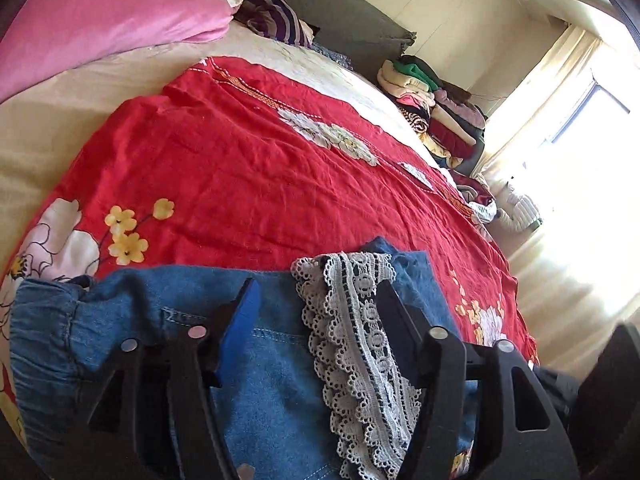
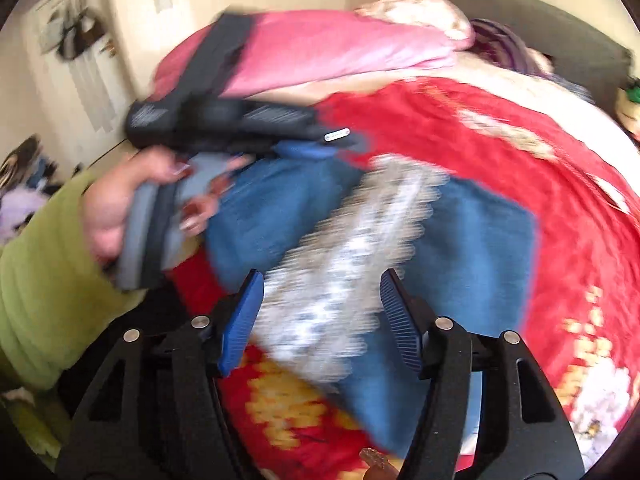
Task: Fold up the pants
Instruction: 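Grasp the lace hem with the right tool and lift it toward the left tool, then lay the lace leg over the other leg with the right tool, then release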
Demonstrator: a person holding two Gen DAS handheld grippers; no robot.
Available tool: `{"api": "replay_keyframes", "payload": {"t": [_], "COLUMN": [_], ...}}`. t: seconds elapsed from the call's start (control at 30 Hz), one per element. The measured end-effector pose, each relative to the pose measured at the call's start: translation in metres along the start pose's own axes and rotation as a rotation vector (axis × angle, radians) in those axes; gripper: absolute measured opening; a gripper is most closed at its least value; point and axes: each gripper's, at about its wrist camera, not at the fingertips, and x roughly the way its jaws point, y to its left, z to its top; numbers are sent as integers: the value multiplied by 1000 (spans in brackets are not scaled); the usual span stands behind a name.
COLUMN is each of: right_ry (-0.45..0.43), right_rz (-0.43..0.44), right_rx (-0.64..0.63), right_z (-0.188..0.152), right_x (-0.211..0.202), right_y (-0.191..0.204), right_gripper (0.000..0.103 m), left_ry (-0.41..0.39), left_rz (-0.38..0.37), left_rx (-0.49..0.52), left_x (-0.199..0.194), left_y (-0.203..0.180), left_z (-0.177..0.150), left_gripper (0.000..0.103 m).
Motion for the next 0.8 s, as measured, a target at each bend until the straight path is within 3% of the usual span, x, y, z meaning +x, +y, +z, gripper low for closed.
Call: {"api": "replay_keyframes", "payload": {"t": [0.17,0.27,0.5,0.57,0.67,0.7,0.73,0.77,0.8], "right_ry": [-23,6,83,102,113,105,92,83,75], "right_rz": [-117,-138,-52,-10,35,46,62,79,108], "right_rx": [185,268,409,450,481,487,498,502,500], "right_z": [12,20,27,24,20,19,18,17,18], "right_x": [-2,11,54,66,84,85,85,84,84], "right_y": [-82,-126,-188,-191,-199,-200,-202,-203,-202], "right_gripper": [54,54,54,54,56,56,53,40,31], "left_ry": [47,80,119,134,149,155,161,164,163], "left_rz": [-14,-13,0,-14,-12,-13,-13,-23,-29], "left_rx": [7,-1,-27,-35,-28,-23,-16,-19,-23], "left_x": [14,22,45,53,64,66,70,71,71], "left_y": [-5,-4,-1,-1,-6,-8,-12,-14,-14], "left_z": [2,2,4,6,10,11,11,11,11], "left_gripper": [63,63,64,73,72,69,47,34,33]}}
